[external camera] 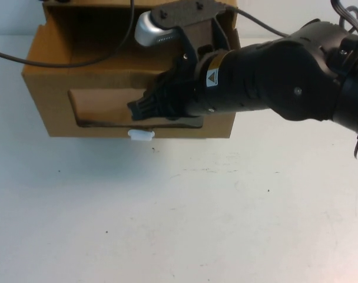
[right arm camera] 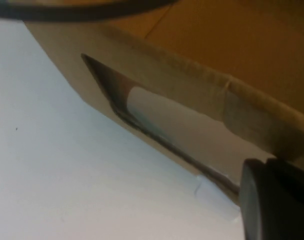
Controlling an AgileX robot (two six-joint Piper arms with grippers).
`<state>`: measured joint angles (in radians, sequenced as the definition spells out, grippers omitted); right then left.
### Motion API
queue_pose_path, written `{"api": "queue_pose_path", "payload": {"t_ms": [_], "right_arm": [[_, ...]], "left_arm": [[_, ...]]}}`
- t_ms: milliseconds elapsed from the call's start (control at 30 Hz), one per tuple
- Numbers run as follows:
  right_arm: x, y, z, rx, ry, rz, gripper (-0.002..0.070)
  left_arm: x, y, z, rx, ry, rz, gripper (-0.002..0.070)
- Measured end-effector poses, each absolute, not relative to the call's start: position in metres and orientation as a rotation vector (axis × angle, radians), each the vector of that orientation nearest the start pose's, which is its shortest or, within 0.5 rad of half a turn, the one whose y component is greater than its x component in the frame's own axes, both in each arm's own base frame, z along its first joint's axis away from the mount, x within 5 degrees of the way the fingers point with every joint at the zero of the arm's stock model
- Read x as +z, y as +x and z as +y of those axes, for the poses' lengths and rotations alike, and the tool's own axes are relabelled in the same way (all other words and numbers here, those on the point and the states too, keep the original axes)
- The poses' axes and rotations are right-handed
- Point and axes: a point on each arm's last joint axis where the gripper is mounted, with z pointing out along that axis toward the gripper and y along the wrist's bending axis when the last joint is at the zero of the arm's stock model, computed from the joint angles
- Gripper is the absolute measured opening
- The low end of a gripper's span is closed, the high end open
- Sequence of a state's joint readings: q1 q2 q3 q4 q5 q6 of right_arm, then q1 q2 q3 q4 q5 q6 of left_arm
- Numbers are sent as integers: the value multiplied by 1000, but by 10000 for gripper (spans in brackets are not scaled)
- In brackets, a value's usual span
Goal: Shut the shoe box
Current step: Close the shoe box with your right arm
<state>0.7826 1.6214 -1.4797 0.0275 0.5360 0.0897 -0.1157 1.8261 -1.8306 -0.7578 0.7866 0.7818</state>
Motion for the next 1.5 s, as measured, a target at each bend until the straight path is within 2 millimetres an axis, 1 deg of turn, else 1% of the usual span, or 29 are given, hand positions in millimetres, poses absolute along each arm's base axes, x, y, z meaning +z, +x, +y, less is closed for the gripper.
{"api": "queue_pose_path", "payload": {"t_ms": [100, 267, 367, 533, 600, 733, 833, 967, 1200, 1333, 1500], "right_arm": [[362, 278, 267, 529, -699, 2062, -11], [362, 299, 267, 542, -632, 2061, -11], [363, 311, 270, 543, -612, 2057, -11], [360, 335, 276, 542, -578, 2075, -11], [361, 340, 276, 551, -582, 2095, -11], [364, 337, 277, 623, -645, 2145, -11], [369, 333, 278, 664, -672, 2138, -11], [372, 333, 278, 670, -673, 2114, -11], [379, 338, 278, 668, -631, 2033, -11], [380, 341, 276, 666, -617, 2023, -11], [372, 351, 273, 657, -588, 2034, -11]], "left_arm": [[391, 417, -93, -487, 613, 1977, -2], [391, 417, -93, -488, 611, 1978, -2], [391, 417, -93, -488, 611, 1978, -2], [392, 417, -93, -487, 612, 1975, -2], [392, 416, -93, -487, 613, 1974, -2], [392, 416, -93, -487, 613, 1974, -2], [392, 416, -93, -487, 613, 1974, -2], [392, 416, -93, -488, 614, 1975, -2], [392, 416, -93, -490, 618, 1978, -2], [392, 416, -93, -490, 618, 1978, -2], [392, 416, -93, -491, 619, 1978, -2]]}}
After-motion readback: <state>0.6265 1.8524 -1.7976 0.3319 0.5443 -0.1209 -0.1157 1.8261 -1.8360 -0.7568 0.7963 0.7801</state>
